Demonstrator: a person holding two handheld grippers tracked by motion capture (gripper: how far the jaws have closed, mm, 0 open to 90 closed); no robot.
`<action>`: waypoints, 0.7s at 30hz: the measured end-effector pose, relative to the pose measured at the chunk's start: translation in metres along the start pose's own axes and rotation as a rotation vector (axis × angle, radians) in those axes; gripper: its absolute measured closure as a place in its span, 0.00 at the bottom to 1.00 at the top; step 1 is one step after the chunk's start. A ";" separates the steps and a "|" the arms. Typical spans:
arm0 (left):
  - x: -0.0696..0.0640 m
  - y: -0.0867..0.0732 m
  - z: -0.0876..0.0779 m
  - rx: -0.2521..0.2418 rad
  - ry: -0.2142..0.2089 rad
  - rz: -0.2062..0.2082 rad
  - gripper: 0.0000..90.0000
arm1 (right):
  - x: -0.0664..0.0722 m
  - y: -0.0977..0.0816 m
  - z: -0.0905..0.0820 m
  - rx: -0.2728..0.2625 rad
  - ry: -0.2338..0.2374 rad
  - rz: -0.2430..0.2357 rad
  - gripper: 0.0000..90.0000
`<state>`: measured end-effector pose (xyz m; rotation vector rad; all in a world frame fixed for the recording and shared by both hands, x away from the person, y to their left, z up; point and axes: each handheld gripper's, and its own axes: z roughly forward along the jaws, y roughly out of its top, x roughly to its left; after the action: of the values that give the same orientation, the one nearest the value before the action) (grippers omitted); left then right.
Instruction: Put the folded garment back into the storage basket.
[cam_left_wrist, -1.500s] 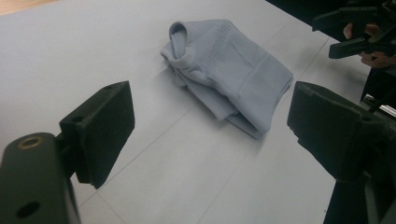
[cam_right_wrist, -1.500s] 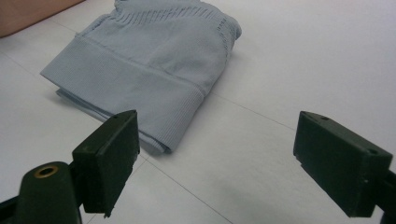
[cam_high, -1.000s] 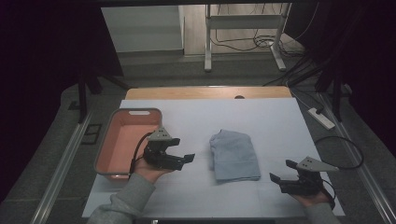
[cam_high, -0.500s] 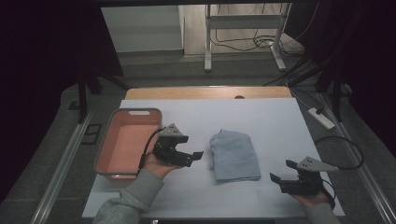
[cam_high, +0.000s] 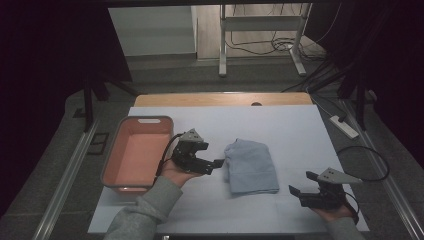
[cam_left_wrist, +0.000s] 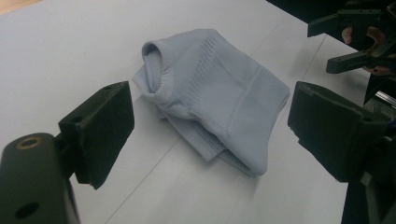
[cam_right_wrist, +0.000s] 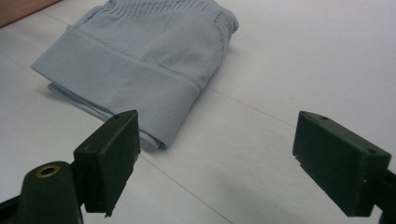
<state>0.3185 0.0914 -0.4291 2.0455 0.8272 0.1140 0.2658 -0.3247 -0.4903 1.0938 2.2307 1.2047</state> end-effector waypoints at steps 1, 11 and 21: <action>0.000 0.001 0.001 0.002 -0.002 0.002 0.16 | 0.000 0.000 0.000 0.000 0.000 0.000 0.18; -0.001 0.008 0.014 0.016 -0.011 0.001 0.16 | 0.000 0.000 0.000 -0.003 0.001 0.000 0.18; -0.005 0.018 0.025 0.026 -0.021 0.019 0.15 | 0.000 0.000 0.000 -0.004 0.005 0.004 0.18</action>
<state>0.3335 0.0639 -0.4291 2.0761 0.8002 0.0921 0.2657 -0.3244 -0.4903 1.0949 2.2300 1.2142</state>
